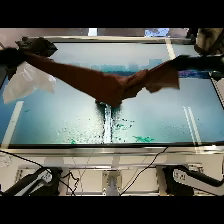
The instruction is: Fold the shirts.
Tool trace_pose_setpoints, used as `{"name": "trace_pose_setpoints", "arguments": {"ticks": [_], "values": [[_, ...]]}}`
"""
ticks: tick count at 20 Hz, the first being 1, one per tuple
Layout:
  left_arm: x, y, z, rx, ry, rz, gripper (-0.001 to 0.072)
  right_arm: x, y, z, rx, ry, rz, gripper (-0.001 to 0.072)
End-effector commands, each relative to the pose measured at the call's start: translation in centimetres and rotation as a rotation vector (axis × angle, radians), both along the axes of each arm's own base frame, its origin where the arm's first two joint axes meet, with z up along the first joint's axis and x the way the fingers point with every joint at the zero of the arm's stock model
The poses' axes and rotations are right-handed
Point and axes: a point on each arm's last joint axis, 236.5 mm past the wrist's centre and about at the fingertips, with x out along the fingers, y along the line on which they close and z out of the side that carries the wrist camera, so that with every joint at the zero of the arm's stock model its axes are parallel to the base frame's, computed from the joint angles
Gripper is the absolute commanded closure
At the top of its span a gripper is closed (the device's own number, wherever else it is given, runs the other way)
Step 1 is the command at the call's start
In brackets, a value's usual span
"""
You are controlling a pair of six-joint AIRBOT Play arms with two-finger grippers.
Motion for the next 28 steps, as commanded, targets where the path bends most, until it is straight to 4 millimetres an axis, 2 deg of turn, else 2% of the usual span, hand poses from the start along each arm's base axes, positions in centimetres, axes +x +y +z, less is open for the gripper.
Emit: {"name": "trace_pose_setpoints", "arguments": {"ticks": [1,2,3,4,5,6,8,11,13,18,20,23,25,27,28], "values": [[-1.8,4.4,8.0,0.227,-0.16,0.173,0.0695,-5.5,-7.1,10.1,-0.157,-0.221,-0.211,0.0689],[-2.5,7.7,8.4,0.309,-0.143,0.299,0.0698,-7.0,-9.2,10.9,-0.201,-0.228,-0.274,0.0689],[-3.4,10.4,7.5,0.364,-0.079,0.397,0.0698,-8.2,-10.9,11.2,-0.224,-0.218,-0.331,0.0689],[-4.8,12.5,5.6,0.397,0.029,0.472,0.0698,-9.1,-12.2,11.2,-0.217,-0.201,-0.39,0.0689],[-6.1,12.9,3.2,0.396,0.151,0.482,0.0698,-9.5,-12.6,10.9,-0.206,-0.18,-0.41,0.0689],[-7.0,12.1,1.2,0.376,0.244,0.446,0.0698,-9.8,-12.5,10.3,-0.205,-0.153,-0.402,0.0689],[-7.4,8.8,-1.0,0.316,0.319,0.299,0.0698,-10.1,-11.2,9.2,-0.202,-0.105,-0.358,0.0689],[-8.0,4.5,-1.4,0.227,0.338,0.135,0.0697,-10.1,-9.0,8.5,-0.22,-0.077,-0.287,0.0689],[-8.3,2.7,-0.8,0.192,0.323,0.068,0.0697,-10.2,-7.8,8.2,-0.223,-0.064,-0.25,0.0689],[-8.7,1.5,2.7,0.192,0.207,0.047,0.0697,-11.6,-7.2,9.1,-0.233,-0.079,-0.244,0.0689],[-9.1,1.3,4.4,0.205,0.149,0.059,0.0697,-12.6,-6.8,9.8,-0.24,-0.095,-0.242,0.0689],[-10.7,0.7,6.9,0.218,0.063,0.076,0.0697,-15.3,-5.6,11.1,-0.256,-0.119,-0.232,0.0689],[-12.9,-1.4,8.9,0.194,-0.006,0.045,0.0698,-17.7,-3.7,12.3,-0.244,-0.149,-0.199,0.0689],[-15.4,-4.6,11.8,0.159,-0.126,-0.034,0.07,-20.1,-0.5,14.1,-0.182,-0.208,-0.135,0.0688],[-16.2,-5.6,13.5,0.148,-0.197,-0.045,0.0701,-21.0,1.2,15.6,-0.136,-0.266,-0.103,0.0689]]}}
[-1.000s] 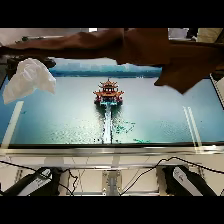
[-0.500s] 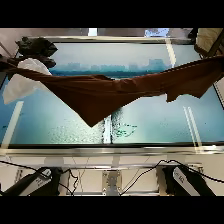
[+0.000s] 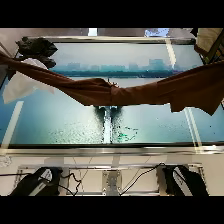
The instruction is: Fold the shirts.
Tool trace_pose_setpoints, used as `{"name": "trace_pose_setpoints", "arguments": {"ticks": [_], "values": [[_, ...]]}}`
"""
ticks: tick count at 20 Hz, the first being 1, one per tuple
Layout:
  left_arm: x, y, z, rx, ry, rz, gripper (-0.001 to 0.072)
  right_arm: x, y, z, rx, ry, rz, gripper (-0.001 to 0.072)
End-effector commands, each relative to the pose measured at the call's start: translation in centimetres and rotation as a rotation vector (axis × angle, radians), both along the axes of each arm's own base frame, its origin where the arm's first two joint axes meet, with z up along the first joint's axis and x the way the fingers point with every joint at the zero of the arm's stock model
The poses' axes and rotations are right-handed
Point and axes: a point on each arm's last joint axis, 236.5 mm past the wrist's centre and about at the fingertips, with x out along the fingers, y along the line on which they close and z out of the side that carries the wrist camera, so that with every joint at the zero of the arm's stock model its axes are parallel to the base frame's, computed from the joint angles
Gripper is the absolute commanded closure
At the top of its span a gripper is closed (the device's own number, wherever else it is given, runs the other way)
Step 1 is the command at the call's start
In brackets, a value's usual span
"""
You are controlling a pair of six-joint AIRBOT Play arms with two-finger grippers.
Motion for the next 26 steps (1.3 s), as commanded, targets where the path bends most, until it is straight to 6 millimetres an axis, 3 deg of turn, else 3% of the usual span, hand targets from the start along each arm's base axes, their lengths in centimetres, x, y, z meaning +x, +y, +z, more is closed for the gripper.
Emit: {"name": "trace_pose_setpoints", "arguments": {"ticks": [1,2,4,5,7,8,10,13,15,16,18,20,22,24,26], "values": [[-3.1,-3.5,5.5,-0.03,-0.231,-0.073,0.07,-3.8,5.5,3.9,0.09,-0.136,0.138,0.0689],[-3.1,-3.3,7.0,-0.004,-0.303,-0.065,0.07,-4.3,6.5,5.3,0.114,-0.193,0.166,0.0689],[-1.7,-1.5,8.6,0.02,-0.38,0.004,0.07,-3.7,6.1,6.4,0.122,-0.243,0.15,0.069],[-0.4,-0.4,8.5,0.024,-0.379,0.034,0.0701,-2.8,5.0,6.1,0.11,-0.233,0.117,0.0689],[3.1,1.6,6.2,0.021,-0.299,0.068,0.07,-0.2,2.8,3.9,0.103,-0.154,0.061,0.069],[5.1,2.3,4.2,0.004,-0.232,0.067,0.07,1.5,1.5,2.1,0.115,-0.087,0.032,0.0689],[9.3,3.5,-1.9,-0.05,-0.035,0.057,0.0698,4.9,-0.2,-2.6,0.141,0.073,0.016,0.0689],[13.4,5.3,-13.5,-0.108,0.327,0.032,0.0698,10.2,-2.8,-10.3,0.201,0.267,-0.019,0.0688],[11.5,8.3,-23.3,-0.07,0.727,0.088,0.0697,11.3,-6.6,-18.5,0.183,0.499,-0.133,0.0689],[9.7,10.4,-27.4,-0.059,0.919,0.183,0.0699,10.2,-8.4,-22.7,0.155,0.653,-0.193,0.0688],[8.0,11.7,-32.4,-0.048,1.09,0.243,0.0698,8.0,-9.8,-28.2,0.13,0.858,-0.234,0.0689],[6.4,10.9,-34.8,-0.063,1.179,0.207,0.0698,7.7,-9.6,-30.4,0.147,0.891,-0.232,0.0689],[5.9,10.4,-35.5,-0.073,1.201,0.169,0.0698,8.0,-8.8,-30.6,0.177,0.884,-0.214,0.0689],[6.4,9.0,-35.0,-0.125,1.178,0.125,0.0698,8.1,-7.4,-30.3,0.215,0.879,-0.168,0.0688],[7.4,5.9,-33.5,-0.226,1.113,0.002,0.0697,7.5,-5.8,-29.9,0.246,0.9,-0.09,0.0688]]}}
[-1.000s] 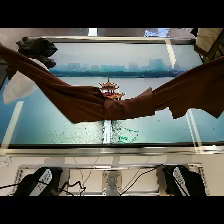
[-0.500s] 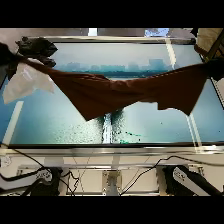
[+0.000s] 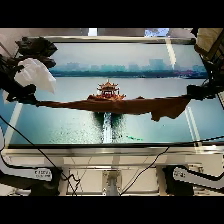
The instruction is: Fold the shirts.
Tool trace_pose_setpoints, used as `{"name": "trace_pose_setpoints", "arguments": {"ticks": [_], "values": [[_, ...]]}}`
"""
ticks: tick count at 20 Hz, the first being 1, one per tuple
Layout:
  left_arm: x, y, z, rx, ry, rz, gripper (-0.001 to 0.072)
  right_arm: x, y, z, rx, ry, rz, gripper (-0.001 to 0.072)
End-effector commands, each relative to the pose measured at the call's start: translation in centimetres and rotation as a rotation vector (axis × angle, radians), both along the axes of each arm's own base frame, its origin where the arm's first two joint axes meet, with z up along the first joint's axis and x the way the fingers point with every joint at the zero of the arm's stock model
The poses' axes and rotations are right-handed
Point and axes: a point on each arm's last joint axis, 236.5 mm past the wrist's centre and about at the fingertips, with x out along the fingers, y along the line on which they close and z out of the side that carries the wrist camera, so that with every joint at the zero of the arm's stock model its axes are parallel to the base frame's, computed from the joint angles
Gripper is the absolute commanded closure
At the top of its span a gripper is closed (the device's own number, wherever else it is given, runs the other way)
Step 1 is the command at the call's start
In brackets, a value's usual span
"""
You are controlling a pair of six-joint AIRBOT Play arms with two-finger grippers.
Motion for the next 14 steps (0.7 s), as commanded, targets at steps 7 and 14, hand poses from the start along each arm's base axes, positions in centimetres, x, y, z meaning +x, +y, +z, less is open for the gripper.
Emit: {"name": "trace_pose_setpoints", "arguments": {"ticks": [7,14], "values": [[4.4,-6.2,3.3,-0.282,-0.291,-0.15,0.0696,2.0,1.2,-0.1,0.048,-0.08,0.047,0.0688],[15.6,-0.9,11.8,-0.046,-0.796,0.065,0.0697,12.0,-2.5,5.8,-0.006,-0.556,-0.181,0.0688]]}}
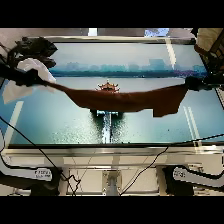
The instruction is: Fold the shirts.
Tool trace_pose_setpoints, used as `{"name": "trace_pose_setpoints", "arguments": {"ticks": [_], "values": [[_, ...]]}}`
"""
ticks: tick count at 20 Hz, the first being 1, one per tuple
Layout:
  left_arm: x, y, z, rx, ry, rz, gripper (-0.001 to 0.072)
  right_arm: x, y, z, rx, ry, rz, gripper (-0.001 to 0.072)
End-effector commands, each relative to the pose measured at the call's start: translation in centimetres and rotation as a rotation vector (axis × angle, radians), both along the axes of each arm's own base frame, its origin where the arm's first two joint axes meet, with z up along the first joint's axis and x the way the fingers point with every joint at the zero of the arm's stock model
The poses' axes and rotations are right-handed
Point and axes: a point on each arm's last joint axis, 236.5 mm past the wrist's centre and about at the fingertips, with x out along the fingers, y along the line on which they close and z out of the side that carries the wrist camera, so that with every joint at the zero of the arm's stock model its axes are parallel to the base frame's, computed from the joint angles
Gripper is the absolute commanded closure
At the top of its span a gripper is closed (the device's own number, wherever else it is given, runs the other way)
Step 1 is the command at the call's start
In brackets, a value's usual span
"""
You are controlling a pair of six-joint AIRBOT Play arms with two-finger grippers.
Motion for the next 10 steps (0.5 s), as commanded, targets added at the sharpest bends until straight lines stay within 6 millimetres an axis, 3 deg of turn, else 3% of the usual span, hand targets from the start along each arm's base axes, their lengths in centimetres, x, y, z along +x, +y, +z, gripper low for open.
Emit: {"name": "trace_pose_setpoints", "arguments": {"ticks": [1,3,4,6,8,10], "values": [[6.8,3.3,9.3,0.067,-0.373,0.197,0.0697,5.4,-2.4,5.0,0.012,-0.292,-0.16,0.0688],[7.7,4.0,17.2,0.111,-0.583,0.225,0.0698,6.5,-2.8,8.1,0.006,-0.38,-0.176,0.0688],[7.4,4.0,20.1,0.128,-0.654,0.226,0.0698,6.8,-3.0,9.8,-0.013,-0.412,-0.167,0.0688],[6.3,3.6,23.3,0.141,-0.728,0.23,0.0698,7.0,-3.0,13.4,-0.05,-0.472,-0.139,0.0688],[4.2,2.4,22.4,0.137,-0.665,0.193,0.0697,6.1,-1.8,15.1,-0.044,-0.452,-0.095,0.0687],[1.3,1.1,18.1,0.13,-0.477,0.117,0.0696,4.5,-0.6,13.9,-0.025,-0.357,-0.046,0.0687]]}}
